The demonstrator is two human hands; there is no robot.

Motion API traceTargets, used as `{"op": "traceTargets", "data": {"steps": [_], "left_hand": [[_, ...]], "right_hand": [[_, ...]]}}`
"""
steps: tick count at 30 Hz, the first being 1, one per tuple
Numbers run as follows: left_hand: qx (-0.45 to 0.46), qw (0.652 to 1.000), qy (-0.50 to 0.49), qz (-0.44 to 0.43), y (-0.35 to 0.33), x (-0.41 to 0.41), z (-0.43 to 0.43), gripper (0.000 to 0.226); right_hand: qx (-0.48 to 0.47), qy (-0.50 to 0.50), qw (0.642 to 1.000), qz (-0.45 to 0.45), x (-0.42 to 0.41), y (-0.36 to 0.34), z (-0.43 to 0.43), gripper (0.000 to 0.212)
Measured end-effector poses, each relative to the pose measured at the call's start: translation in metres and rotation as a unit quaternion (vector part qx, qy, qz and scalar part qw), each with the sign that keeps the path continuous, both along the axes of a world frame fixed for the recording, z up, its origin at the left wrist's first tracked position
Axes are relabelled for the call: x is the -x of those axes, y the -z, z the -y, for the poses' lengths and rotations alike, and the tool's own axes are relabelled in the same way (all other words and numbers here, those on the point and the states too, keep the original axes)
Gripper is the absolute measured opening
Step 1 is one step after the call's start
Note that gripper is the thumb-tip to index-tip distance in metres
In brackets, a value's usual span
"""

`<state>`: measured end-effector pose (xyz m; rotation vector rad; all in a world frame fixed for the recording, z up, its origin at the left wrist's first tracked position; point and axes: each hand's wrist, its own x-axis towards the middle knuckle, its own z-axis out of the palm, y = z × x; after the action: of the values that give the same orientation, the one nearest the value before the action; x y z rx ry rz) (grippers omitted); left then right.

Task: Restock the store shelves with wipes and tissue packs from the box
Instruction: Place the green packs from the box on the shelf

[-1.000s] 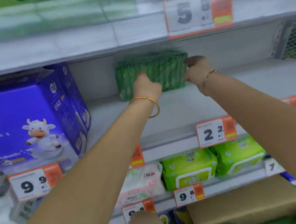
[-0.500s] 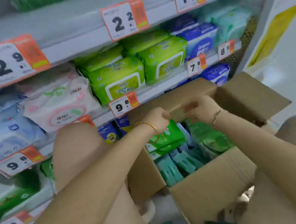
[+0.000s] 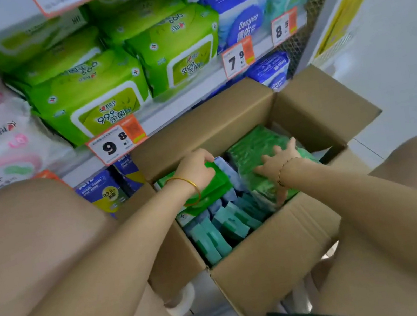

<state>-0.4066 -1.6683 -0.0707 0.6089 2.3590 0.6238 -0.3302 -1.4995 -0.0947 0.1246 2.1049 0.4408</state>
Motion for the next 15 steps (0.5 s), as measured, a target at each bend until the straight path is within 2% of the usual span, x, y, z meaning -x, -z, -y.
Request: {"op": "traceTargets", "data": {"steps": [5,9,11,13,15], "left_hand": [[-0.017,0.999,-0.006,0.028,0.004,-0.010,-0.007,0.032],[-0.062,0.997,0.003,0.043,0.003,-0.019,-0.011,0.036],[-0.080,0.995,0.050,0.030,-0.001,-0.025,-0.013,0.060],[-0.090,0.989,0.118,0.010,-0.008,-0.030,-0.015,0.092],[-0.101,0.980,0.170,-0.028,-0.018,-0.031,-0.017,0.116]], "right_hand": [[0.063,-0.078,0.989,-0.104,-0.011,-0.001,-0.012,0.074],[0.121,-0.015,0.970,-0.211,-0.015,-0.022,-0.027,0.069],[0.173,0.081,0.947,-0.258,-0.013,-0.042,-0.036,0.066],[0.256,0.183,0.905,-0.285,-0.012,-0.060,-0.046,0.058],[0.320,0.223,0.868,-0.307,-0.012,-0.082,-0.052,0.053]]}}
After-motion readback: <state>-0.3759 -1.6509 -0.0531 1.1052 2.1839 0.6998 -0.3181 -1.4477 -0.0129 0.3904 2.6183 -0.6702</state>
